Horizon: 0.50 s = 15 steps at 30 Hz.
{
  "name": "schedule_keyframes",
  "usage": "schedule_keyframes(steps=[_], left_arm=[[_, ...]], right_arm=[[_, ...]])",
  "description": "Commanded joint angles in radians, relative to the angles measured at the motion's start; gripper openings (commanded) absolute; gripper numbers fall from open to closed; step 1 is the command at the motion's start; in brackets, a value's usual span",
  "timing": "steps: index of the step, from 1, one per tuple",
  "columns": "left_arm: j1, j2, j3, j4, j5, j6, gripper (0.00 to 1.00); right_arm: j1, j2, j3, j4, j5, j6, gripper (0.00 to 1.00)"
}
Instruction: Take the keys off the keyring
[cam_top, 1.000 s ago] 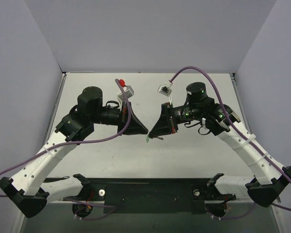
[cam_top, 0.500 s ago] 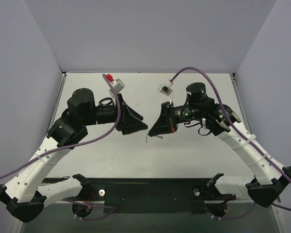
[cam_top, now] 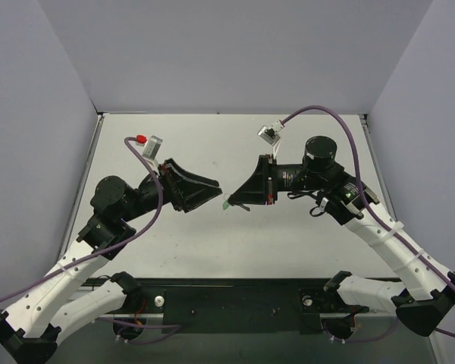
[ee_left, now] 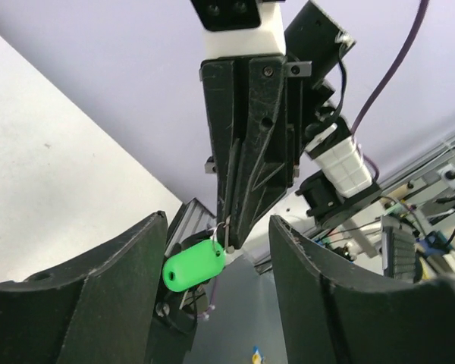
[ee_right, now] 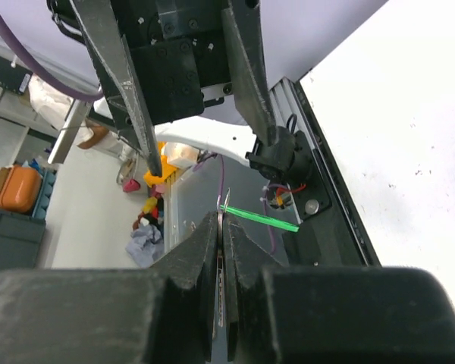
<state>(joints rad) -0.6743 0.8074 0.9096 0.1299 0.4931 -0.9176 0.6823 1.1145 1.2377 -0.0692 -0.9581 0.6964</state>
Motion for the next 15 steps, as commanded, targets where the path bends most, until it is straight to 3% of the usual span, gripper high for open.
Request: schedule_keyframes(steps=[1,9,15], left_arm=[[0.001,-0.011,-0.008,0.206,-0.042,-0.101,0.63],[-0.005,-0.022,-0.012,0.208,-0.051,-0.121,0.53],[-0.014,-0.042,-0.017,0.145,-0.087,-0.081,0.52]], right_arm=[[0.0,-0.028,-0.053,0.273,0.021,0.155,0.0],[0.002,-0.031,-0.064,0.335,0.042,0.187,0.0],[0.002,-0.036,-0.07,0.368,0.056,0.206,0.0]])
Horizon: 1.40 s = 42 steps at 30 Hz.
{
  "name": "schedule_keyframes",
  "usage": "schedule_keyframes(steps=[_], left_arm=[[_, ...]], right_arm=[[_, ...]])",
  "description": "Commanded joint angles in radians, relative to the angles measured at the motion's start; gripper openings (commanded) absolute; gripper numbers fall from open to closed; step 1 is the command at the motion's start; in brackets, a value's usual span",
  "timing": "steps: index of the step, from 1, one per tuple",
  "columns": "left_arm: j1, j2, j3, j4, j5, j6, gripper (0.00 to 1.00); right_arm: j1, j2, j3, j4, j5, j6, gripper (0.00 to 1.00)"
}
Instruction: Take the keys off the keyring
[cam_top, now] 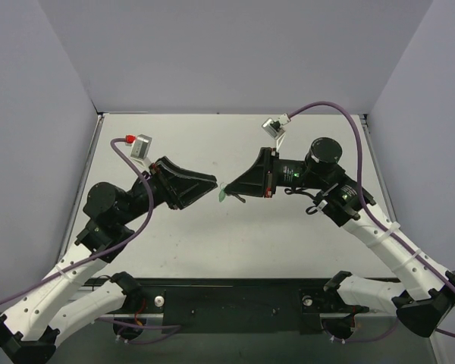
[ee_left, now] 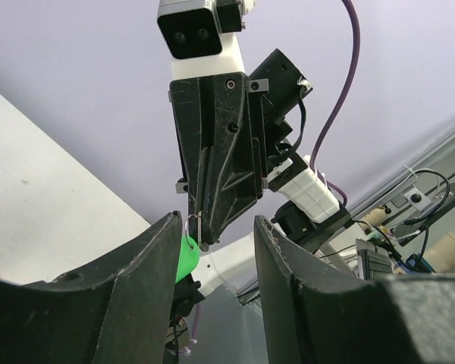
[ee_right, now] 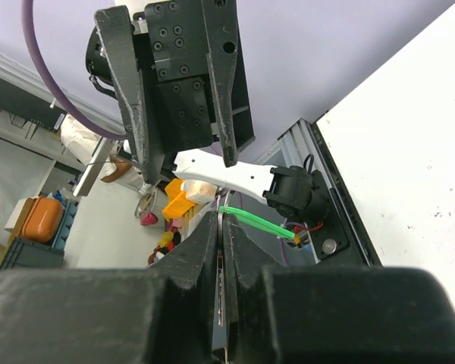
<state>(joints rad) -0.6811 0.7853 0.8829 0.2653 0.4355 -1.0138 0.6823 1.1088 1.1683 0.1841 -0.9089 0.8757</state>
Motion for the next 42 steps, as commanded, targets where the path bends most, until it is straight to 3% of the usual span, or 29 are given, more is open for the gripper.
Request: schedule_keyframes(steps=[1,25,35,42], left_arm=[[-0.006,-0.018,0.01,0.008,-0.03,0.015,0.52],[-0.067,0.026,-0.002,0.061,-0.041,0.023,0.33],[-0.071,0.012,0.013,0.037,-0.066,0.037,0.34],[-0.071,0.012,0.014,0.038,-0.066,0.035,0.21]], right_arm=[[0.002,-0.03,-0.004,0.121,0.008,0.031,0.0],[0.005,-0.03,0.004,0.117,0.022,0.036,0.0],[0.01,-0.037,0.005,0.083,0.027,0.009,0.0],[0.01,-0.038,0.005,0.072,0.028,0.0,0.0]])
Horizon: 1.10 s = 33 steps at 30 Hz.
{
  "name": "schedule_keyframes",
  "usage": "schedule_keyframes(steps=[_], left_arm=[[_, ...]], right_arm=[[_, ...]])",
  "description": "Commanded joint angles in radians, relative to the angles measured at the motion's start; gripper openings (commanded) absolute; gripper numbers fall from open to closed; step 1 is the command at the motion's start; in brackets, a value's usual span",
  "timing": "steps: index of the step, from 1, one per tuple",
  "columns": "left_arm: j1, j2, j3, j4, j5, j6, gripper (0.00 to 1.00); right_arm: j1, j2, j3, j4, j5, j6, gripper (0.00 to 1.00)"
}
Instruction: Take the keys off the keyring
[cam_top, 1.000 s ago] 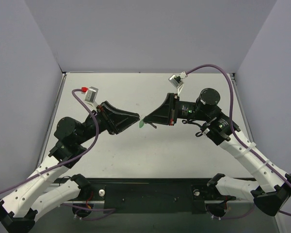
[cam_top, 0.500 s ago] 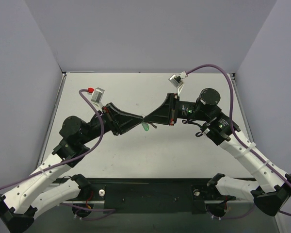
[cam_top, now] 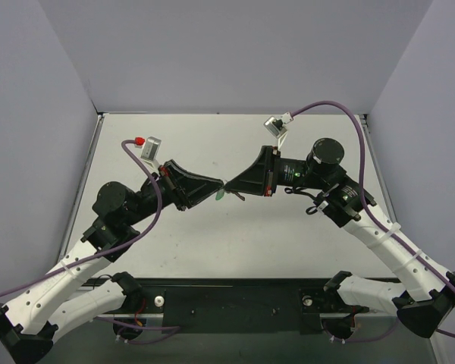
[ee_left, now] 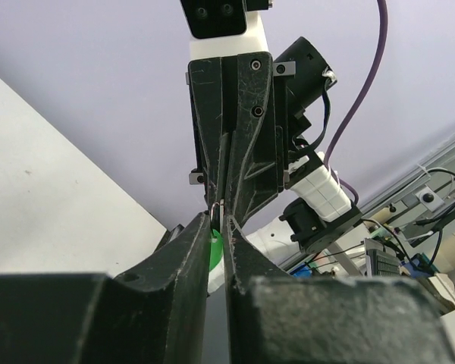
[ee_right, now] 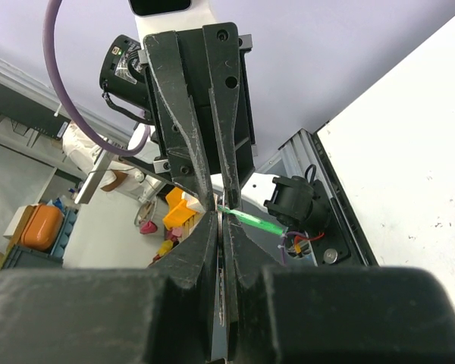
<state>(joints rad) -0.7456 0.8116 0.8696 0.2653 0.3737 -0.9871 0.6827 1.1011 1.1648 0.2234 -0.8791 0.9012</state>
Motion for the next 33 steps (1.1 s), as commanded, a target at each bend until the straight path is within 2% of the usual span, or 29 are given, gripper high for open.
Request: schedule_keyframes(steps=[1,3,4,12,17,25,33], left_arm=[[-0.006,-0.014,0.026,0.04,-0.002,0.008,0.2],[-0.006,-0.014,0.029,0.035,-0.005,0.008,0.03],[-0.006,-0.012,0.031,0.031,-0.005,0.011,0.0],[-0.015,-0.009,0.062,-0.037,0.004,0.059,0.0],[-0.015,0.027,0.147,-0.22,0.057,0.146,0.0],[-0.014,0.061,0.189,-0.339,0.139,0.211,0.0],[-0.014,0.126,0.304,-0.508,0.223,0.33,0.0]], right_arm=[[0.008,-0.029,0.01,0.033,-0.001,-0.025,0.0],[0.009,-0.029,0.009,0.03,-0.003,-0.028,0.0],[0.009,-0.03,0.009,0.027,-0.003,-0.03,0.0],[0.011,-0.033,0.018,-0.027,-0.003,-0.062,0.0],[0.009,-0.023,0.061,-0.148,-0.017,-0.133,0.0],[0.02,0.011,0.107,-0.3,-0.023,-0.222,0.0],[0.041,0.046,0.156,-0.424,-0.02,-0.301,0.0]])
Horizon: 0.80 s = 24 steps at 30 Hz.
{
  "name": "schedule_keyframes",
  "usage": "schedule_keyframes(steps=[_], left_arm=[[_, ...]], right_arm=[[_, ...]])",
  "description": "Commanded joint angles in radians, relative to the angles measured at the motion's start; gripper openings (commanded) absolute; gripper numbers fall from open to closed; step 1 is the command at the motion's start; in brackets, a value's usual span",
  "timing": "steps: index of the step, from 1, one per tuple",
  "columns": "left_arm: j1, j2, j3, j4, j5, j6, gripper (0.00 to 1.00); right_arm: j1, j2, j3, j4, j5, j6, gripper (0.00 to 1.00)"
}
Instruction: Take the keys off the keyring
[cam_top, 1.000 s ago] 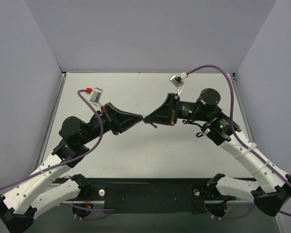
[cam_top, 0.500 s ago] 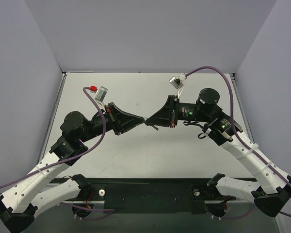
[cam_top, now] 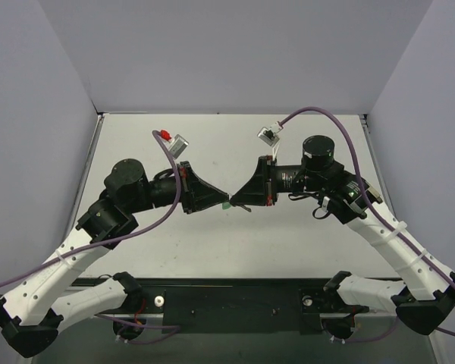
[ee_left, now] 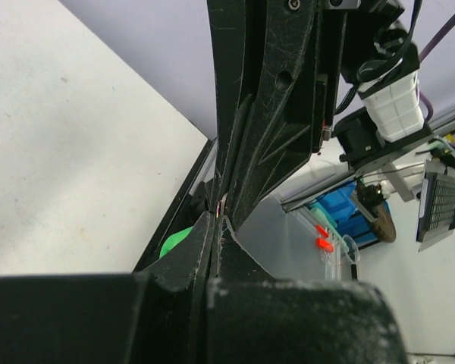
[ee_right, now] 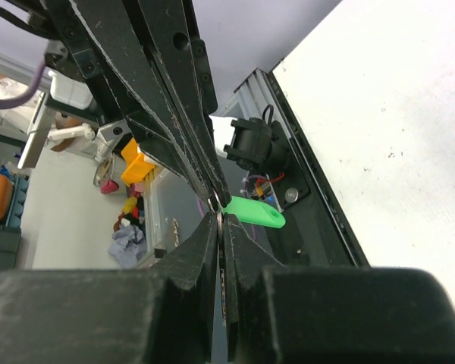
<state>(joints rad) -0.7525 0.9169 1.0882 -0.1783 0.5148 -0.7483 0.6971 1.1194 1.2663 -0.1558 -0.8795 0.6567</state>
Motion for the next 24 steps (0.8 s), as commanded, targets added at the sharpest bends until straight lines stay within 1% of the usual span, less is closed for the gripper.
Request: schedule_keyframes(steps=[1,9,24], left_arm=[[-0.007,0.031,0.091,-0.087,0.09,0.099,0.0],[-0.007,0.063,0.119,-0.116,0.155,0.142,0.0],[-0.01,0.137,0.24,-0.326,0.177,0.277,0.0]], right_arm=[[0.027,0.028,0.054,-0.054,-0.022,-0.065,0.0],[0.036,0.046,0.062,-0.085,-0.026,-0.089,0.0],[0.051,0.085,0.099,-0.157,-0.022,-0.14,0.0]])
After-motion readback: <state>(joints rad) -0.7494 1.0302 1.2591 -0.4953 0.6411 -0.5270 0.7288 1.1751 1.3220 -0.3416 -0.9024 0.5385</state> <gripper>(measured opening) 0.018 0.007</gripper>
